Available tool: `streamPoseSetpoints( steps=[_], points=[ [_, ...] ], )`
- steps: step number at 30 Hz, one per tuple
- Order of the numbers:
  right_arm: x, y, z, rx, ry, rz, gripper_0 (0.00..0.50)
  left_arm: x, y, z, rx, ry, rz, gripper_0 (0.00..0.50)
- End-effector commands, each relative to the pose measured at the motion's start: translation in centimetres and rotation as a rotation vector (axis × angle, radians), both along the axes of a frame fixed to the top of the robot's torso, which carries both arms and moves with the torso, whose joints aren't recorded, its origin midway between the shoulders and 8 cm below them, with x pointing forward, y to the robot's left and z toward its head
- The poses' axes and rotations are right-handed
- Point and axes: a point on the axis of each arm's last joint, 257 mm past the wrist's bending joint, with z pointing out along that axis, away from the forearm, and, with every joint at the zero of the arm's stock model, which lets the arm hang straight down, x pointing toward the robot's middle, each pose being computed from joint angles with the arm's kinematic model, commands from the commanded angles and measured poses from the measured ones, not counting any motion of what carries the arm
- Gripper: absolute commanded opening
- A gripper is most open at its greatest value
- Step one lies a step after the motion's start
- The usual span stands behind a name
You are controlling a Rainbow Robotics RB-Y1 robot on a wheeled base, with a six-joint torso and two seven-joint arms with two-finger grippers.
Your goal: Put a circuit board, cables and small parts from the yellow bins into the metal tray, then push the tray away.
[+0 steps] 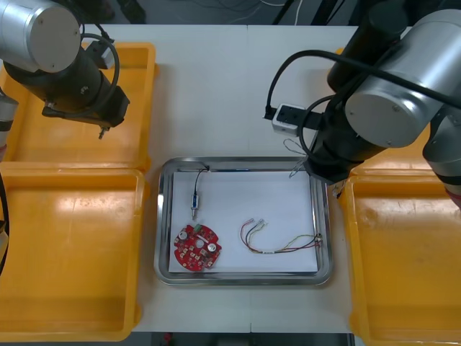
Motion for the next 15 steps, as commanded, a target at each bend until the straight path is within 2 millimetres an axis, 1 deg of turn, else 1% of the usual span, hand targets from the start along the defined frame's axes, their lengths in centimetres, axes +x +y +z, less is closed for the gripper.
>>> streamPoseSetpoints(
  steps=[1, 4, 7, 11, 12, 15],
  points=[
    [-0.4, 4.7, 0.3, -0.053, -0.036, 0.124, 0.000, 0.0, -0.3, 1.1, -0.053, -0.034, 0.059, 0.000],
    [-1.0, 5.4, -1.3, -0.077, 0.006, 0.142, 0.000, 0.0, -0.3, 1.1, -0.059, -0.035, 0.063, 0.000],
    [-1.2, 6.3, -2.5, -0.076, 0.023, 0.163, 0.000, 0.0, -0.2, 1.2, -0.062, -0.036, 0.067, 0.000],
    [-1.5, 6.5, -4.1, -0.104, 0.045, 0.175, 0.000, 0.1, -0.2, 1.2, -0.065, -0.037, 0.071, 0.000],
    [-1.5, 6.5, -4.1, -0.104, 0.045, 0.175, 0.000, 0.1, -0.2, 1.2, -0.065, -0.037, 0.071, 0.000],
    [-1.5, 6.5, -4.9, -0.113, 0.052, 0.179, 0.000, 0.1, -0.2, 1.3, -0.069, -0.038, 0.074, 0.000]
  ],
)
